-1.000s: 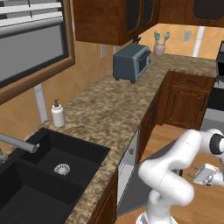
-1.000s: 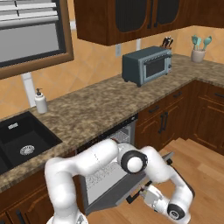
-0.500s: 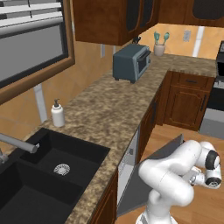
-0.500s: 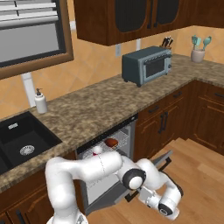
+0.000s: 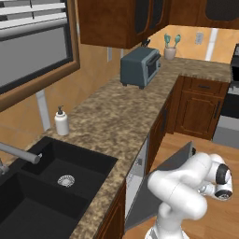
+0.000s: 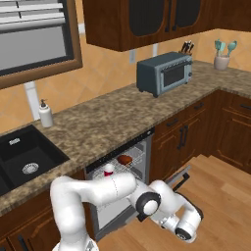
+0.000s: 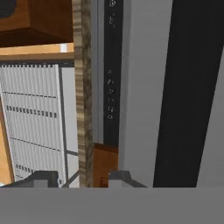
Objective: Pick up the cup and bowl from the counter, place them in the dishwasher, and close the dishwasher door.
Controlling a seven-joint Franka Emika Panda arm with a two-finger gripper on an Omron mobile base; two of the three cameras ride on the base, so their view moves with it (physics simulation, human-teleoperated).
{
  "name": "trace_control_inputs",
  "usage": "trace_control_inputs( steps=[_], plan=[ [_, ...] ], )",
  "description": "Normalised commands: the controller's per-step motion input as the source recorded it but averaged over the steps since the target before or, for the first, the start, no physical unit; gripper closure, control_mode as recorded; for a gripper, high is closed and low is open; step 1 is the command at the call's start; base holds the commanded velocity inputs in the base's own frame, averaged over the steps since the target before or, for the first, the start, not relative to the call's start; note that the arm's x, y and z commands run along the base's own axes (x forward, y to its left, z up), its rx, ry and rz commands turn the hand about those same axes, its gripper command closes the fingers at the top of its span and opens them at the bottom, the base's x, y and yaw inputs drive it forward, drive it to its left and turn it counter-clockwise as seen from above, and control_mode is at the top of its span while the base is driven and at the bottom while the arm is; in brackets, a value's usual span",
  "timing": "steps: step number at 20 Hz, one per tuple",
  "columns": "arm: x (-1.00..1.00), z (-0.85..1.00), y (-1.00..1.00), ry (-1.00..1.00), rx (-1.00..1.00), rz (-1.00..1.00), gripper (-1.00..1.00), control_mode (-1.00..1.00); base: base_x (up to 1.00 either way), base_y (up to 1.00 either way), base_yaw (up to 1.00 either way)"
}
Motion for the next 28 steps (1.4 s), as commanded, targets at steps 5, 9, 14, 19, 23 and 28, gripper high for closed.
trace_control_inputs(
  steps=[5, 9, 14, 19, 23, 28],
  plan=[
    [1.0, -0.02, 1.0, -0.03, 0.0, 0.0, -1.0, -1.0, 0.0, 0.0, 0.0],
    [1.0, -0.17, 1.0, 0.0, 0.0, 0.0, -1.0, -1.0, 0.0, 0.0, 0.0],
    [1.0, -0.33, 1.0, 0.0, 0.0, 0.0, -1.0, -1.0, 0.0, 0.0, 0.0],
    [1.0, -0.62, 1.0, 0.0, 0.0, 0.0, -1.0, -1.0, 0.0, 0.0, 0.0],
    [1.0, -0.86, 1.0, 0.0, -0.02, 0.0, -1.0, -1.0, 0.0, 0.0, 0.0],
    [1.0, -0.99, 1.0, 0.05, -0.06, 0.0, -1.0, -1.0, 0.0, 0.0, 0.0]
  ],
)
